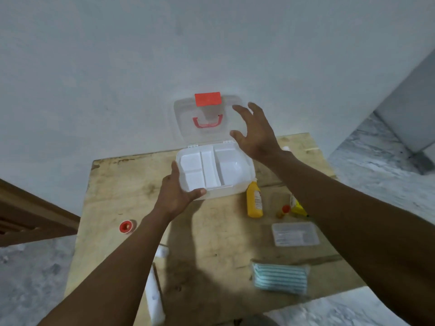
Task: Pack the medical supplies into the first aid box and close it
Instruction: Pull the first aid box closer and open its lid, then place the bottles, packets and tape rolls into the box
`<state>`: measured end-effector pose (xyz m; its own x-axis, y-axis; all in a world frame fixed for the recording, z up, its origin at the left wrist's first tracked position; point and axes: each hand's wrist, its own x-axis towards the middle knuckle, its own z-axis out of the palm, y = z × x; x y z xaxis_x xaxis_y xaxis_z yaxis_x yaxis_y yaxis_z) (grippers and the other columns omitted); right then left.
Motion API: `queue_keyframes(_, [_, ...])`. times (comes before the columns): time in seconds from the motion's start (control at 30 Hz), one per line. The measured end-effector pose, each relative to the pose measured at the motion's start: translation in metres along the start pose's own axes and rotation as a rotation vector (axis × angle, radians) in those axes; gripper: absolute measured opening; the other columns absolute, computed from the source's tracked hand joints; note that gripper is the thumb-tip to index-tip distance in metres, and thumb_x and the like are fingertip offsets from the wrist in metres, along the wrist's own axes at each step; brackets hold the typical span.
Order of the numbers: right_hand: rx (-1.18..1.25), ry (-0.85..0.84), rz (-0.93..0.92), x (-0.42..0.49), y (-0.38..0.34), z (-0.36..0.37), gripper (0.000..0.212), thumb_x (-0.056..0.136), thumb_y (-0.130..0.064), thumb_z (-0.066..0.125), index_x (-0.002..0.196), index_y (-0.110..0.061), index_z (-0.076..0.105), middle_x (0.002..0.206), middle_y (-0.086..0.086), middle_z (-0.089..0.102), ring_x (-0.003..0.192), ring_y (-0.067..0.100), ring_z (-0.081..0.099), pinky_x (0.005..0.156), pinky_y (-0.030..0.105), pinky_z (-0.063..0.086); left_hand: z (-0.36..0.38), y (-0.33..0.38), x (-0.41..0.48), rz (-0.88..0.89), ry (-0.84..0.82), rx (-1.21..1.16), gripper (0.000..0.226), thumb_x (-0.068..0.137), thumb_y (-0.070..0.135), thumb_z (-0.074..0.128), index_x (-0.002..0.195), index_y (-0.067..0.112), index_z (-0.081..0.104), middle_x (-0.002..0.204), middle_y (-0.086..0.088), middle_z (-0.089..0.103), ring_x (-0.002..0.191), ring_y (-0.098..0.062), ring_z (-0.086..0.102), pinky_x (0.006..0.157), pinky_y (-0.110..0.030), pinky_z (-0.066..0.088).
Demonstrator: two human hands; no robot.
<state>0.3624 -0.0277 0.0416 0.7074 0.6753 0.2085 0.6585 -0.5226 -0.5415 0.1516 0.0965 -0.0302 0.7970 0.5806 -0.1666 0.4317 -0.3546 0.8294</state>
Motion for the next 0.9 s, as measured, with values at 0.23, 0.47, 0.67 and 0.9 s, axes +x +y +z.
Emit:
queue_keyframes(0.23, [-0.097,0.006,0.242,-0.108,0.007,0.006,0.045,0.089,-0.024,0.065,0.131,-0.008,0.056,0.133,0.017,0.054,0.125,0.034,0.049,0.106,0.040,0.037,0.011,-0.005,0.000,-0.035,-0.026,-0.024,0.115,0.080,0.042,0.077,0.156,0.019,-0.006,0.144,-0.013,0.048,0.128,-0.034,0.049,0.091,-0.031,0.042])
queue_keyframes(0.47, [-0.194,-0.164,0.320,-0.219,0.023,0.002,0.041,0.088,-0.030,0.067,0.124,-0.011,0.060,0.124,0.016,0.059,0.115,0.034,0.057,0.092,0.039,0.046,0.012,-0.005,-0.001,-0.082,-0.072,-0.134,0.117,0.081,0.039,0.077,0.155,0.026,-0.013,0.155,-0.004,0.037,0.137,-0.031,0.040,0.111,-0.048,0.038])
queue_keyframes(0.67, [-0.320,-0.143,0.483,-0.233,0.056,-0.028,0.051,0.088,-0.030,0.067,0.133,-0.011,0.051,0.129,0.018,0.054,0.120,0.038,0.050,0.096,0.046,0.047,0.008,-0.005,0.001,-0.137,-0.071,-0.160,0.124,0.066,0.052,0.080,0.152,0.035,-0.006,0.152,-0.004,0.039,0.132,-0.037,0.045,0.102,-0.061,0.044])
queue_keyframes(0.9, [-0.431,-0.257,0.482,-0.197,0.091,-0.054,0.049,0.084,-0.022,0.066,0.128,-0.009,0.048,0.124,0.019,0.051,0.116,0.040,0.050,0.092,0.046,0.048,0.014,-0.006,0.005,-0.172,-0.040,-0.245,0.117,0.071,0.035,0.084,0.153,0.031,0.000,0.151,-0.005,0.037,0.132,-0.036,0.044,0.101,-0.066,0.039])
